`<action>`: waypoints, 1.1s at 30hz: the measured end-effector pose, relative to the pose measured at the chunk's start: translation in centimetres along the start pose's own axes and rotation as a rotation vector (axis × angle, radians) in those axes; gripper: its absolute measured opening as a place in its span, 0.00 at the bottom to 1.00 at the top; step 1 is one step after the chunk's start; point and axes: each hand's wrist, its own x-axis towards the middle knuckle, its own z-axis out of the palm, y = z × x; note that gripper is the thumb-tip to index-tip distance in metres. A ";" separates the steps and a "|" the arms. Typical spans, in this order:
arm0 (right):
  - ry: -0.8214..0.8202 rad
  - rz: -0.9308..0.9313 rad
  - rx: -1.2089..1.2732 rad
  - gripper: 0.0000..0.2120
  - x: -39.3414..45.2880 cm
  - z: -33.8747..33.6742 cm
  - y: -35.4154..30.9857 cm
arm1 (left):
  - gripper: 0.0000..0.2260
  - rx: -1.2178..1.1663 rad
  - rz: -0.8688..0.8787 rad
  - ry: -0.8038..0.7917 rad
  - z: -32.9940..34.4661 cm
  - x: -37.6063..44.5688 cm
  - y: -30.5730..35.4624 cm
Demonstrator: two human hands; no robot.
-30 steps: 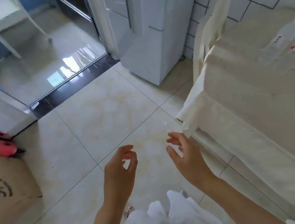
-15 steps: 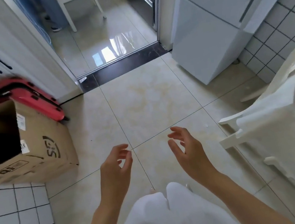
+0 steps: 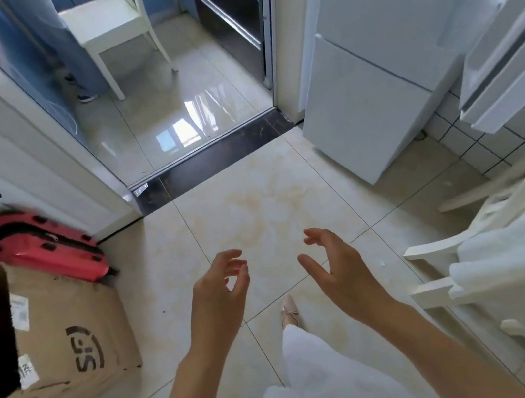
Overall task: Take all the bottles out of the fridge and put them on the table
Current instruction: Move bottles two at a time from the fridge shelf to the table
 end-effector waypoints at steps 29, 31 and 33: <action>0.284 0.270 0.020 0.18 43.6 -11.3 -4.5 | 0.11 0.239 0.420 -0.516 5.8 53.8 16.1; 0.325 0.303 0.034 0.18 45.6 -12.3 -4.8 | 0.10 0.202 0.425 -0.545 6.6 56.8 17.6; 0.375 0.332 0.050 0.18 47.4 -13.6 -4.8 | 0.10 0.173 0.425 -0.581 7.7 59.3 19.0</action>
